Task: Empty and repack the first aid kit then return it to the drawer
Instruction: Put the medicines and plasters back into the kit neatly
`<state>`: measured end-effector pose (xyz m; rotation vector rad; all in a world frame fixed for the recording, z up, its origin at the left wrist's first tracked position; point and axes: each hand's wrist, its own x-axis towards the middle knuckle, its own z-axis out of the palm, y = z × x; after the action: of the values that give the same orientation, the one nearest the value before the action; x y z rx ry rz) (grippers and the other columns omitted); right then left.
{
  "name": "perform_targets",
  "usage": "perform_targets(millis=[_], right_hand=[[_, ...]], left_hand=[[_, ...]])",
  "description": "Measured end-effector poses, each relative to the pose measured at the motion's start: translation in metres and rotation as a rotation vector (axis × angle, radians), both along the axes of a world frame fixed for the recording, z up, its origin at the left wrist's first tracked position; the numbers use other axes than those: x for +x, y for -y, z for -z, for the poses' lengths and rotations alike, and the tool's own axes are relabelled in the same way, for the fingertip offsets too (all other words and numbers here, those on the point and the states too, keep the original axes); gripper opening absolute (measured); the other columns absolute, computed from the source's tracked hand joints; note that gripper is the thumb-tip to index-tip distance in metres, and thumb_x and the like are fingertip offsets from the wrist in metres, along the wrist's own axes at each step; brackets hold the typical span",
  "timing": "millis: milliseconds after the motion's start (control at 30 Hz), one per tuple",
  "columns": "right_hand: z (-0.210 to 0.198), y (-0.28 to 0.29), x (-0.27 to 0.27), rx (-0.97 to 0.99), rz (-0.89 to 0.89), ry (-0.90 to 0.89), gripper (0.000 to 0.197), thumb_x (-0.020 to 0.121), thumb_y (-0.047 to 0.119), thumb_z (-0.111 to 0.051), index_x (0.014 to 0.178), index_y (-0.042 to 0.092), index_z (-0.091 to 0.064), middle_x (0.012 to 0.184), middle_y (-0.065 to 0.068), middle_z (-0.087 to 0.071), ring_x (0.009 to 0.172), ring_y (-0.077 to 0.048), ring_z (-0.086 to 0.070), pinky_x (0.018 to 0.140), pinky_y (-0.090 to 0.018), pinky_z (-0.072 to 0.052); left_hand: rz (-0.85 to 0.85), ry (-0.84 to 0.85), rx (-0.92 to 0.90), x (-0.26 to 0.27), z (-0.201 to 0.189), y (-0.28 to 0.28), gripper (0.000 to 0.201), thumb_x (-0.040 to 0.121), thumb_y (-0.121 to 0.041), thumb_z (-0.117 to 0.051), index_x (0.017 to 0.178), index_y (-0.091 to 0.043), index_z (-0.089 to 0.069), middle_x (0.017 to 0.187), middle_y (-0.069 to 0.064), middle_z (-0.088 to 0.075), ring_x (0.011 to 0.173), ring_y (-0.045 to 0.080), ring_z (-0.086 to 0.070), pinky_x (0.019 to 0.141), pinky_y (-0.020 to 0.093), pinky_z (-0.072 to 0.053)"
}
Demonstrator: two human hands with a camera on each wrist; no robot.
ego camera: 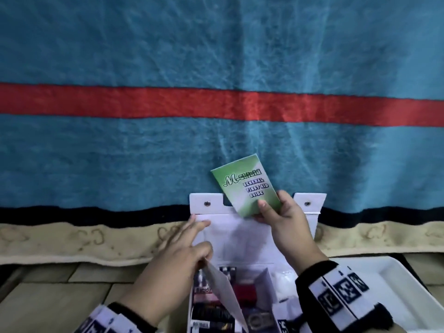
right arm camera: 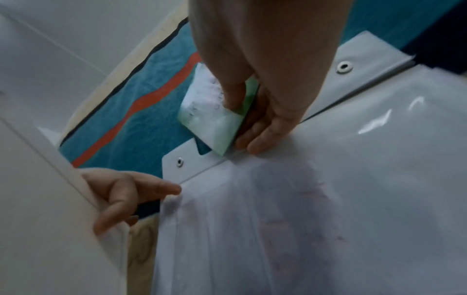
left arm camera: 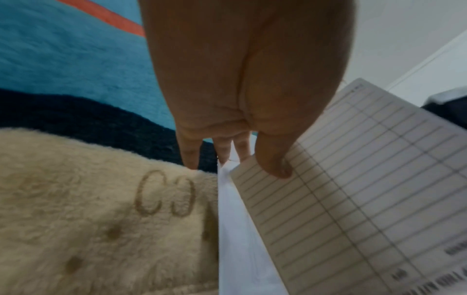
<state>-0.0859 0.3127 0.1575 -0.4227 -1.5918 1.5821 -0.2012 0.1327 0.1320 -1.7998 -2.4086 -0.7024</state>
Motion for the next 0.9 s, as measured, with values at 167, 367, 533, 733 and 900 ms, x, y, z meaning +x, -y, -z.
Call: perform_targets(millis=[167, 367, 533, 733, 900], right_hand=[[0.010, -0.010, -0.004, 0.220, 0.122, 0.169, 0.028, 0.083, 0.000, -0.066, 0.066, 0.018, -0.053, 0.067, -0.001, -0.062, 0.068, -0.013, -0.057, 0.071, -0.041, -0.051], [-0.001, -0.014, 0.015, 0.887, 0.216, 0.603, 0.017, 0.081, 0.006, -0.065, 0.085, 0.022, -0.070, 0.076, 0.005, -0.070, 0.075, -0.010, -0.063, 0.067, -0.025, -0.047], [-0.019, 0.001, 0.017, 1.126, 0.150, 0.982, 0.049, 0.080, -0.002, -0.044, 0.119, 0.027, -0.051, 0.111, 0.000, -0.056, 0.106, -0.023, -0.057, 0.075, -0.031, -0.043], [-0.010, 0.015, 0.009, 1.242, 0.090, 1.054, 0.021, 0.084, 0.012, -0.053, 0.100, 0.025, -0.053, 0.102, 0.002, -0.062, 0.103, -0.023, -0.059, 0.077, -0.030, -0.044], [-0.016, 0.016, 0.010, 1.072, 0.189, 0.839, 0.024, 0.080, 0.019, -0.062, 0.102, 0.029, -0.063, 0.100, 0.005, -0.066, 0.097, -0.021, -0.060, 0.077, -0.030, -0.046]], left_hand=[[-0.036, -0.047, -0.020, -0.005, 0.002, -0.007, 0.038, 0.084, 0.000, -0.049, 0.082, -0.036, -0.036, 0.143, -0.016, -0.027, 0.146, 0.009, 0.005, 0.111, 0.034, 0.013], [-0.095, -0.138, -0.129, -0.001, 0.006, 0.001, 0.029, 0.070, -0.003, -0.041, 0.074, -0.032, -0.040, 0.133, -0.013, -0.043, 0.140, 0.029, -0.014, 0.106, 0.061, 0.000], [-0.077, -0.009, -0.016, 0.001, 0.011, 0.005, 0.050, 0.075, 0.013, -0.046, 0.083, -0.036, -0.039, 0.146, -0.024, -0.023, 0.144, 0.004, 0.004, 0.109, 0.039, 0.023], [-0.050, 0.053, -0.006, 0.004, 0.005, 0.007, 0.040, 0.082, 0.010, -0.043, 0.082, -0.030, -0.045, 0.147, -0.027, -0.017, 0.138, -0.007, -0.001, 0.105, 0.017, 0.014], [-0.021, 0.082, -0.005, 0.007, 0.002, 0.010, 0.035, 0.085, 0.008, -0.043, 0.084, -0.026, -0.048, 0.145, -0.029, -0.017, 0.133, -0.011, 0.000, 0.096, 0.006, 0.014]])
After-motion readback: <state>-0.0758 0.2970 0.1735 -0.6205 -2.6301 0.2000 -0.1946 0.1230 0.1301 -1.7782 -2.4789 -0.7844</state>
